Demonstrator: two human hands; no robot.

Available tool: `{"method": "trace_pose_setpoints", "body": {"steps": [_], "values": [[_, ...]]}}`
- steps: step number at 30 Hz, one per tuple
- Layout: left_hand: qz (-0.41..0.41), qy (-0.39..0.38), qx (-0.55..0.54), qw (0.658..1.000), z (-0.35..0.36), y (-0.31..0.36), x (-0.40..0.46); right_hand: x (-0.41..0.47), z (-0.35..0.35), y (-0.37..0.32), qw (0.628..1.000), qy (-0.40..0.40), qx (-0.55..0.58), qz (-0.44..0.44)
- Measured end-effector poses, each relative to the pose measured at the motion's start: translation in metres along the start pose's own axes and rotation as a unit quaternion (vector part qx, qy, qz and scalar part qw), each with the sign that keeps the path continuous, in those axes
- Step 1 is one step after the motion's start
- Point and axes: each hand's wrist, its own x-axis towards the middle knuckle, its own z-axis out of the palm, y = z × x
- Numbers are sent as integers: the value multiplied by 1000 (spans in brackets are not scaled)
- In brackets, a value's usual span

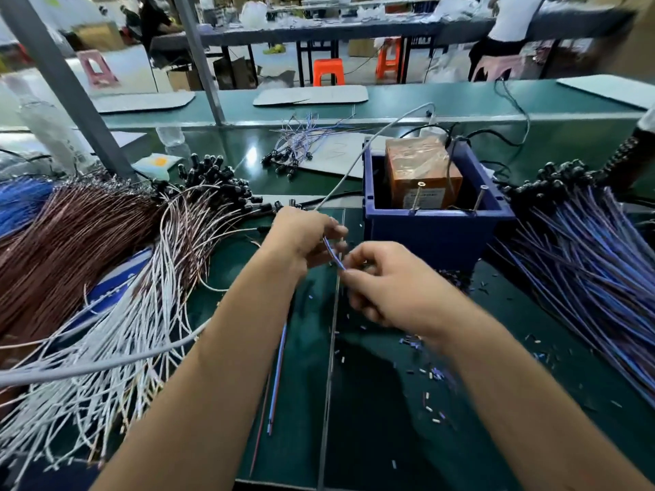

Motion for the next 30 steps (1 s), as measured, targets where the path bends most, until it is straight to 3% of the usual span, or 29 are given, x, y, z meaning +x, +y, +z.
{"method": "trace_pose_setpoints", "body": {"steps": [2,5,9,13,19,22,23,25,27,28,30], "values": [[-57,-34,-130,989,10,-1,-7,-16,-36,6,990,-7,-140,-22],[-143,-84,-342,925,28,-9,-20,-37,-93,18,971,13,-237,-21],[-108,-78,-468,874,49,-21,-27,-72,-149,50,951,-2,-306,29],[-71,-49,-507,857,64,-22,-26,-104,-181,73,952,45,-300,35],[-7,7,-379,926,83,-22,-44,-92,-169,81,943,133,-304,-37],[120,58,-176,975,92,-29,-57,-72,-153,77,949,136,-279,-55],[188,77,-69,977,94,-32,-61,-65,-150,76,951,137,-272,-54],[311,70,137,938,96,-39,-66,-55,-144,75,958,125,-253,-54],[335,9,245,910,97,-42,-68,-47,-139,74,962,105,-244,-57],[310,-35,235,920,96,-43,-68,-44,-138,74,962,100,-246,-59],[177,-131,53,974,91,-39,-64,-41,-137,75,961,98,-249,-67]]}}
